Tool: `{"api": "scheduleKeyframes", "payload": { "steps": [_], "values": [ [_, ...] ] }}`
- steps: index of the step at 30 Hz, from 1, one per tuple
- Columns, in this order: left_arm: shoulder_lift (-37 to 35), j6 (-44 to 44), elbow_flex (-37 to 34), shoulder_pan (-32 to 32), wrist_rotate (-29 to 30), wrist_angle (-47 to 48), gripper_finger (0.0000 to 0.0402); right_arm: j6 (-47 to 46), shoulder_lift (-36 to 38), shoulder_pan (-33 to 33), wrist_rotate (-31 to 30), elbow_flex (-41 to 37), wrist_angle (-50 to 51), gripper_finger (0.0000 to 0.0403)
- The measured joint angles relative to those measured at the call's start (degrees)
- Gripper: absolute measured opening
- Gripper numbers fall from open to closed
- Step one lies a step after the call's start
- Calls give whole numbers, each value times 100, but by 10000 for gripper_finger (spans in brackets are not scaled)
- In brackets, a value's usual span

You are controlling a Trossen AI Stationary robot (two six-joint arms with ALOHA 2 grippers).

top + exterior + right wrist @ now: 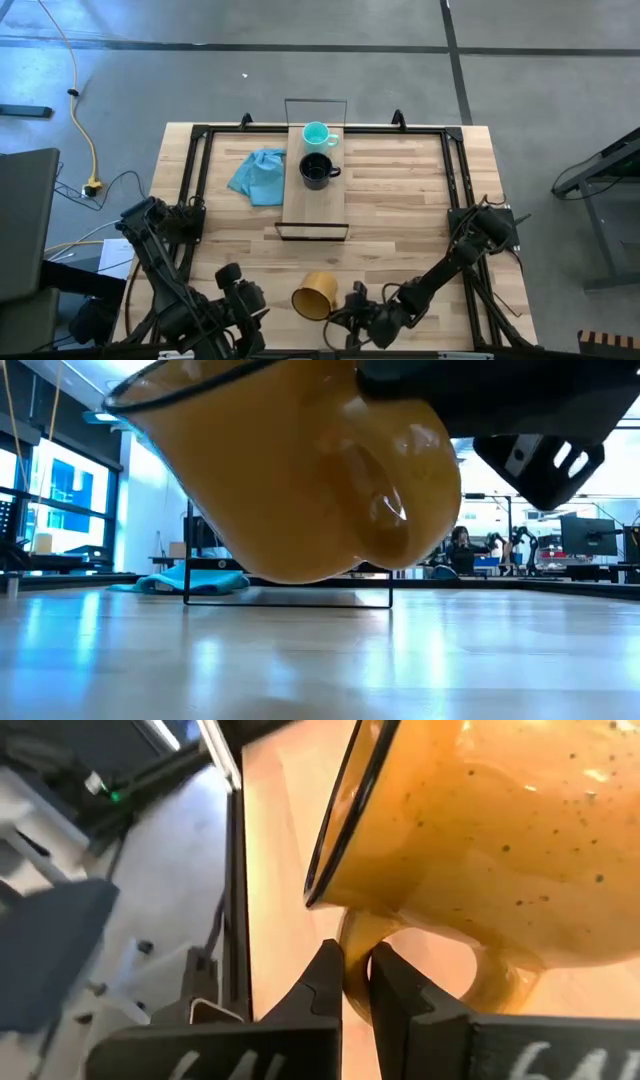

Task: Stack small to large cups/mugs on shelf
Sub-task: Put the yellow mug on the shelf

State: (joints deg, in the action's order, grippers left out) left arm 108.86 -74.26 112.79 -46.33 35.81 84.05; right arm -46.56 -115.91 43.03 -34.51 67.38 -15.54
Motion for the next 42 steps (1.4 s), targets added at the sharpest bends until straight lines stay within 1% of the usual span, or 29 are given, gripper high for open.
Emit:
{"api": "scheduleKeyframes", "payload": {
  "steps": [2,8,15,20,25,29,32,37,42],
  "values": [
    [2,-8,0,-33,17,2,182,-46,30,23,-25,-197,-395,0],
    [2,3,0,-33,87,12,182,-166,196,145,-440,-884,-1679,0],
    [2,32,0,-20,146,24,182,-582,454,251,-697,-1688,-2780,0],
    [2,33,0,-20,242,46,182,-894,478,309,-823,-2067,-3559,0],
    [2,33,0,-20,343,52,182,-1124,478,373,-851,-2261,-3874,0],
    [2,23,0,-18,397,53,182,-1483,478,466,-858,-2406,-3899,0],
    [2,-32,0,-18,478,55,182,-1653,478,557,-971,-2438,-3935,0],
    [2,-103,0,-15,637,54,182,-1781,478,660,-1093,-2440,-3961,0],
    [2,-126,0,-13,737,41,182,-1813,478,689,-1066,-2440,-3915,0]
  ]
}}
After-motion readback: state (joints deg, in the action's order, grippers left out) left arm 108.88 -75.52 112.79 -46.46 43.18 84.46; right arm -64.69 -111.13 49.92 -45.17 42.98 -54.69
